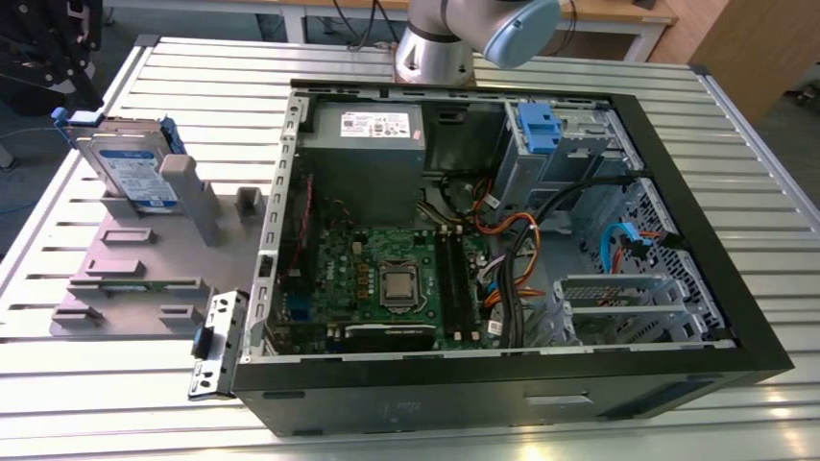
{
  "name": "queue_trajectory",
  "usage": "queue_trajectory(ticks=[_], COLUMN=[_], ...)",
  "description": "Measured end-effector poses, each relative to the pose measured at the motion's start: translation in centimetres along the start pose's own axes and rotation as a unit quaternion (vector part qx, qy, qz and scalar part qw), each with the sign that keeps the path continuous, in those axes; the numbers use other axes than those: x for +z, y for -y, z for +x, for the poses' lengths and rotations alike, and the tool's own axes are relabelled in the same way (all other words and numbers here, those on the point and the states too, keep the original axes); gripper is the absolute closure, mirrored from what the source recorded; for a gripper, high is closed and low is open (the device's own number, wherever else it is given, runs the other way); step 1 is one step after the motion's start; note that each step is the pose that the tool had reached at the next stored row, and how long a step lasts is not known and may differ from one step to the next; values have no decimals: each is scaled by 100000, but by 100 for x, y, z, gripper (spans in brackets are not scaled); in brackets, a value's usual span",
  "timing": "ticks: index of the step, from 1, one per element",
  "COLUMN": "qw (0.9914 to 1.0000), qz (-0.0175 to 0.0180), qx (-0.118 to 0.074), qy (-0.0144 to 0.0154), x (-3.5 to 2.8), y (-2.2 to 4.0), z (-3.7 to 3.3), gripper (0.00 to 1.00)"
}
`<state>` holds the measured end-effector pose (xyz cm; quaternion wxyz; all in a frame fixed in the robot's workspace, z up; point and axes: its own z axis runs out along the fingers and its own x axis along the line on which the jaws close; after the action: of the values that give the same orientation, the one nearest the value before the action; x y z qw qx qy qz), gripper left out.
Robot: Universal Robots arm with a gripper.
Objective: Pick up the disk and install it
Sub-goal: 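Pick up the disk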
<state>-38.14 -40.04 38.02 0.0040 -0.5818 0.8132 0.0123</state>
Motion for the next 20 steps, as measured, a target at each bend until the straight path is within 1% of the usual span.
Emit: queue_trajectory(ticks=[20], qw=[99998], qz=[-9], qx=[-670], qy=[-8], x=[1], y=[0], z=[0], gripper=[89])
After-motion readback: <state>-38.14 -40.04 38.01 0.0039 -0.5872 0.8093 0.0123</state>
